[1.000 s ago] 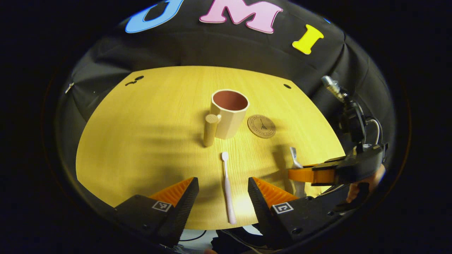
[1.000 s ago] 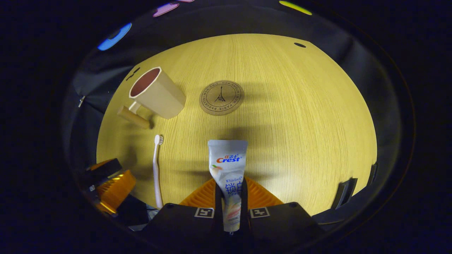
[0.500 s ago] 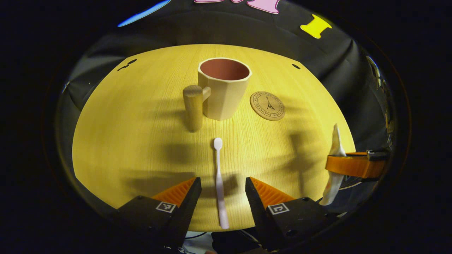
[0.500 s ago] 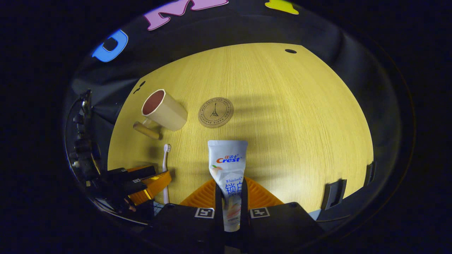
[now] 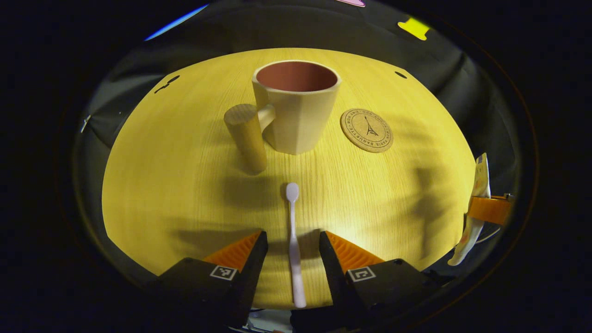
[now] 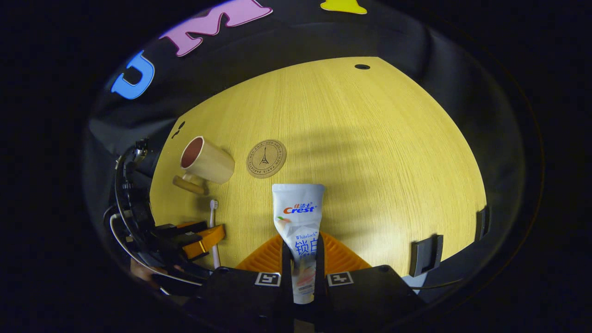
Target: Put the toothbrush and toothpaste on the desktop into the cup, then pick up the cup and place it on the coaster on the desktop.
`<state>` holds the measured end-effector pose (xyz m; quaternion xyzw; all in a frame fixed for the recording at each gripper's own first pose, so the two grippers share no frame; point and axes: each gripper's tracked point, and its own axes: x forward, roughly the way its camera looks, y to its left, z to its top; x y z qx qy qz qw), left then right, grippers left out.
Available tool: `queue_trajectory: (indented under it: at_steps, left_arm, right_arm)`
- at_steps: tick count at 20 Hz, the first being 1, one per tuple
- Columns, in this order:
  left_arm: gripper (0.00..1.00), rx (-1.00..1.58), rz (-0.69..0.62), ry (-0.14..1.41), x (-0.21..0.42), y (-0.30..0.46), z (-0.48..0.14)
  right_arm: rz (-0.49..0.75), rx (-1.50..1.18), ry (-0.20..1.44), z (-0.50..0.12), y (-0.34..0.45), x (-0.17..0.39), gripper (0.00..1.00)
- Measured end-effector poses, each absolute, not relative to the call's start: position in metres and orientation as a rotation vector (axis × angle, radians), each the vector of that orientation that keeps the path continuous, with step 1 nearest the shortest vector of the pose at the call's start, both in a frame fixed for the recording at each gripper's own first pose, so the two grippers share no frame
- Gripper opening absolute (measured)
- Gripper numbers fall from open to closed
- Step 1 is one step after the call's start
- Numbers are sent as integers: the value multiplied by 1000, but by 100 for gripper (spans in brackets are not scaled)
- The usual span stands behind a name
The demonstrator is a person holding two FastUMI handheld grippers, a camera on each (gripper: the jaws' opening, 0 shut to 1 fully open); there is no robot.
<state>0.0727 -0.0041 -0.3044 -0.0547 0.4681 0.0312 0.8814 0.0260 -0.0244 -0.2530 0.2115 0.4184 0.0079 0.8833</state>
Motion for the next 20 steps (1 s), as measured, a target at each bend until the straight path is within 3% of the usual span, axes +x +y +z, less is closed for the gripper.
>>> queue_trajectory:
  at_steps: [3,7,8,9,10,13,14,17,20]
  left_arm:
    - [75,-130,100,982,74,-6,-305]
    - [65,-115,84,1030,74,-11,-305]
    - [58,-114,82,1042,75,-13,-304]
    - [58,-120,90,1057,75,-15,-307]
    - [44,-132,96,1069,78,-17,-307]
    - [33,-134,70,1078,84,-23,-305]
    - [16,-129,66,1071,82,-23,-303]
    - [7,-103,35,1035,85,-22,-302]
    - [6,-158,-11,989,85,-25,-300]
  right_arm:
    - [26,454,864,-253,-30,27,22]
    - [45,479,843,-251,-29,33,21]
    - [51,494,836,-250,-28,37,21]
    - [66,508,827,-247,-26,39,21]
    - [79,516,814,-243,-25,41,21]
    - [79,537,787,-235,-25,45,21]
    - [77,543,786,-236,-25,44,21]
    - [62,552,784,-238,-25,43,21]
    - [46,553,780,-238,-26,41,22]
